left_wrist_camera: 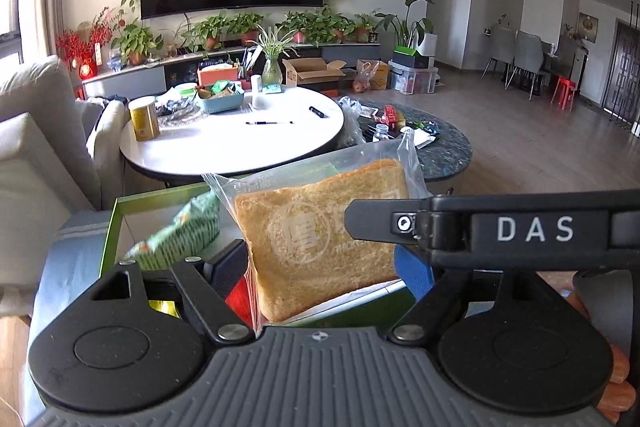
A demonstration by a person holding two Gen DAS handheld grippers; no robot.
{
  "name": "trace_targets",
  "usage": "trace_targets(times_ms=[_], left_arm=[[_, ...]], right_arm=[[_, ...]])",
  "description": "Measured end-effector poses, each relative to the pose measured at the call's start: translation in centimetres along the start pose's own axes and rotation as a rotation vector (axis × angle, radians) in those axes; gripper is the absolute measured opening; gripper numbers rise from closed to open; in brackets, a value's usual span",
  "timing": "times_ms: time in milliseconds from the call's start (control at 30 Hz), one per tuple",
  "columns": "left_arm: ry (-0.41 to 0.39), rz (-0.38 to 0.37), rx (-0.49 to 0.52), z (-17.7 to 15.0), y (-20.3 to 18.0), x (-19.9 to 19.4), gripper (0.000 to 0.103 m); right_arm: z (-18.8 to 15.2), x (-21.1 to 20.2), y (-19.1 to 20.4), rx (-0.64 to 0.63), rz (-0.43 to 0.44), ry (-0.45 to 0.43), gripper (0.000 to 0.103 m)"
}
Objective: Organize snacks
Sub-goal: 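Carry the bread loaf into the green box beside the cracker bag and release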
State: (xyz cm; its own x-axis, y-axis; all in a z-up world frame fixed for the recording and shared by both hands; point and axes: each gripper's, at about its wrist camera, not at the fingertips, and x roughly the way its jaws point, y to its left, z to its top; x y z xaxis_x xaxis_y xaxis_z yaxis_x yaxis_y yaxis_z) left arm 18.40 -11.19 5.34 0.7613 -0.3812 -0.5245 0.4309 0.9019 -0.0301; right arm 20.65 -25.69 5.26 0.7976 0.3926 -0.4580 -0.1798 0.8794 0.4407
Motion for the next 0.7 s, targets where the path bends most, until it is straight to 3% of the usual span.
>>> trace_targets(times_ms=[233,700], left_arm=[[0.008,0.012,0.021,2.1,0.9,3.9,0.078],[0.081,0.041,0.05,3.7,3.4,13.0,0.079]], right_arm=[[1.6,2.4,-0.7,0.014,-0.022,-0.015,0.066],[4.0,9.9,-3.8,0.077,-0.046,0.049,0.066]])
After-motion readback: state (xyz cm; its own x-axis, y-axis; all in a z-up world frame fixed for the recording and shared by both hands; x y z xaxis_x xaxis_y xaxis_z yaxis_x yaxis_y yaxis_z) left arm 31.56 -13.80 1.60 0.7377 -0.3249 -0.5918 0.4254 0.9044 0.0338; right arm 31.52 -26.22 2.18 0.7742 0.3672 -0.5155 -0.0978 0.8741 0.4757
